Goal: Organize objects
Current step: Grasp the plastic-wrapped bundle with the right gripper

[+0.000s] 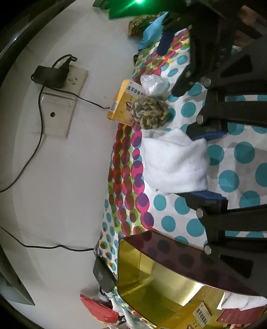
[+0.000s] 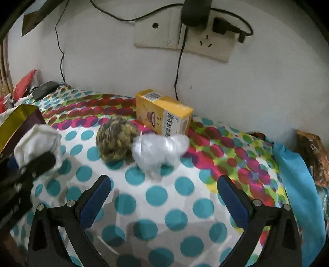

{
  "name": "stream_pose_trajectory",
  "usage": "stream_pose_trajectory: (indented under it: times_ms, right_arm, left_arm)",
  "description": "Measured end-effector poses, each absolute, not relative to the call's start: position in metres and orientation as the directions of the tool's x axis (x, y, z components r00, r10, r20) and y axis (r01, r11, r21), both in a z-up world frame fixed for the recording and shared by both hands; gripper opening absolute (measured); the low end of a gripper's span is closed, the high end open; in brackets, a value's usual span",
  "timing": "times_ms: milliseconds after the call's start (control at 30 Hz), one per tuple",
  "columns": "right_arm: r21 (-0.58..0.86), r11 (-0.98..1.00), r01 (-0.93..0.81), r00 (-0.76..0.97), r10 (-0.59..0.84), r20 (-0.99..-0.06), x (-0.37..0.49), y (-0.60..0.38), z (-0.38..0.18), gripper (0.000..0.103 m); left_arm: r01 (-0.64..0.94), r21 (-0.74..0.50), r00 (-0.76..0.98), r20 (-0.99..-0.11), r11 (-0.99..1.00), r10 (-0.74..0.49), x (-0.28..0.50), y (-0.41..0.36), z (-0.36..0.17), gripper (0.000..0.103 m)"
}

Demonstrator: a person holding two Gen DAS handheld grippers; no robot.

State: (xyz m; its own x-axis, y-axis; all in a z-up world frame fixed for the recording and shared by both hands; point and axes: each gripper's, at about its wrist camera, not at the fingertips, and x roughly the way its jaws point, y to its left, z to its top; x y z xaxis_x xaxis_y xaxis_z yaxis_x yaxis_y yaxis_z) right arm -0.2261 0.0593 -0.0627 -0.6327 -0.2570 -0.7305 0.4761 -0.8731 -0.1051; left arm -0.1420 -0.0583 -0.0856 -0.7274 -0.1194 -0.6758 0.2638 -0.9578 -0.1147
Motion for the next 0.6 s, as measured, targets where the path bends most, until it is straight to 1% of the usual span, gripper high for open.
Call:
stream_pose_trajectory:
  times_ms: [233, 367, 500, 600]
  right_arm:
    - [-0.062, -0.893, 0.446, -0.593, -0.242, -0.768, -0.247, 0.061, -0.066, 0.103]
    - [0.000, -0.913, 0.408, -0.571, -0.255, -0.780, -0.258, 0.073, -0.065, 0.103]
    - [0.003, -0.917, 0.398, -0.550, -0.242, -0.800, -0.272, 0.071, -0.070, 0.103]
    - [0.019, -0.912, 0.409, -0.539, -0.258, -0.802, -0.274, 0.066, -0.073, 0.102]
  left_arm:
    - [0.286, -0.143, -0.701, -0.705, -0.947, -0.106, -0.145, -0.066, -0.093, 0.040]
    - [0.299, -0.154, -0.683, -0.723, -0.942, -0.099, -0.148, -0.071, -0.098, 0.040]
    - [0.302, -0.143, -0.676, -0.729, -0.943, -0.106, -0.149, -0.070, -0.099, 0.040]
    - [0.303, -0.136, -0.671, -0.733, -0.943, -0.110, -0.149, -0.069, -0.099, 0.040]
